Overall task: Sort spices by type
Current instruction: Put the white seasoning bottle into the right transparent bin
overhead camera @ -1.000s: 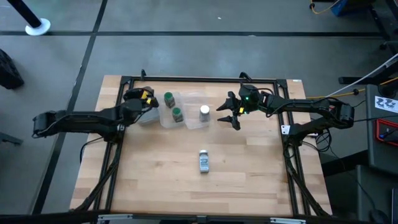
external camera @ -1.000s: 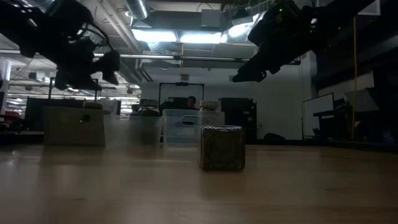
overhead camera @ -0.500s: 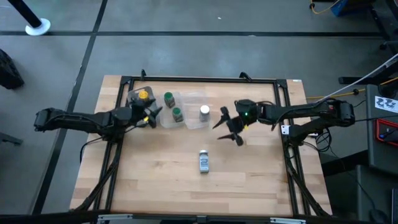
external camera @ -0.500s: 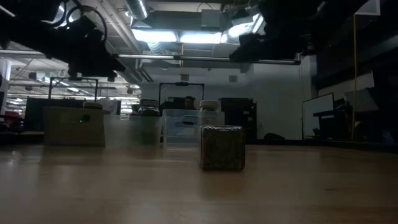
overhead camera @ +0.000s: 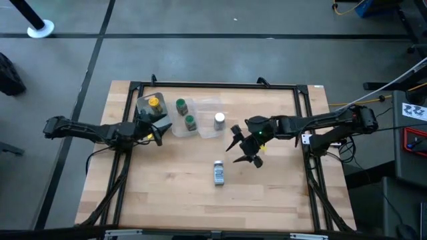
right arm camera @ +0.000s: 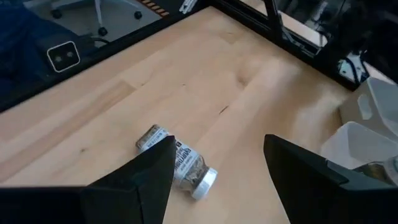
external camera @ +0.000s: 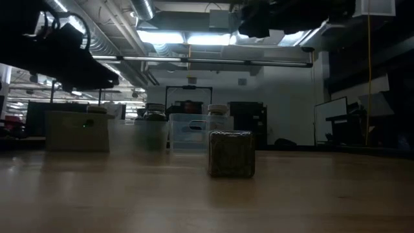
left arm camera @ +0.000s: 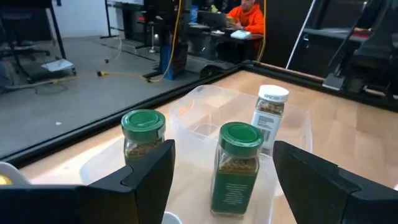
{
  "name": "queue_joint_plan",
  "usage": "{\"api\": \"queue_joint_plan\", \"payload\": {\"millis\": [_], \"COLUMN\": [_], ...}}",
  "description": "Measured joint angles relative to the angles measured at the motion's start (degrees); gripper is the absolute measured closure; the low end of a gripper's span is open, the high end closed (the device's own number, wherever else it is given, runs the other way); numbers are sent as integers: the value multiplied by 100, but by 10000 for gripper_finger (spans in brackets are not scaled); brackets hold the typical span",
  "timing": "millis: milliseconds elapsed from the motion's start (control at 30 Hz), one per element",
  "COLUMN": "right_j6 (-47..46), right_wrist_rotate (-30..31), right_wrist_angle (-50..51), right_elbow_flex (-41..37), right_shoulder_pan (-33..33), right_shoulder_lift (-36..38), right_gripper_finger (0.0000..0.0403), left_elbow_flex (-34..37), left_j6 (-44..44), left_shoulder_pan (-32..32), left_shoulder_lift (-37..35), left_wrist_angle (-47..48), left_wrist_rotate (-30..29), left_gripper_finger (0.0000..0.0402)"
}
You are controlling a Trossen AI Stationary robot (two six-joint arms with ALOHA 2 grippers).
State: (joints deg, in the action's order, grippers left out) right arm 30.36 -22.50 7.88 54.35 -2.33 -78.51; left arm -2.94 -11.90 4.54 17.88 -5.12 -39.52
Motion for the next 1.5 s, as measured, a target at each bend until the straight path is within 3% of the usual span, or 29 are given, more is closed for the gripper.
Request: {"api": "queue_joint_plan", "payload": {"millis": [100,267,633,867,1233,1500], "right_j6": [-475,-2134,-7959,-10602,-12273,-12502], "right_wrist_rotate": [243,1247,3131,3699,2996,2890], "right_wrist_angle": [52,41,143,476,522,653], "right_elbow_flex": [210,496,640,651,648,1313], "right_shoulder_pan": [-88,-249,-811,-1208,-1230,-1228], "right_shoulder_lift": [-170,-357,-438,-720,-1855,-2460], "right_gripper_finger": [157,157,157,157,157,157], "left_elbow_flex": [66,77,77,73,70,70], "left_j6": [140,703,346,76,626,904], "left_shoulder_pan": [27,113,111,109,100,100], "left_shoulder_lift": [-278,-633,-777,-779,-762,-760], "left_wrist_angle": [-5,28,286,596,616,623], "left_wrist_rotate": [-6,-4,-3,-3,-7,-6], "left_gripper_finger": [147,147,147,147,147,147]}}
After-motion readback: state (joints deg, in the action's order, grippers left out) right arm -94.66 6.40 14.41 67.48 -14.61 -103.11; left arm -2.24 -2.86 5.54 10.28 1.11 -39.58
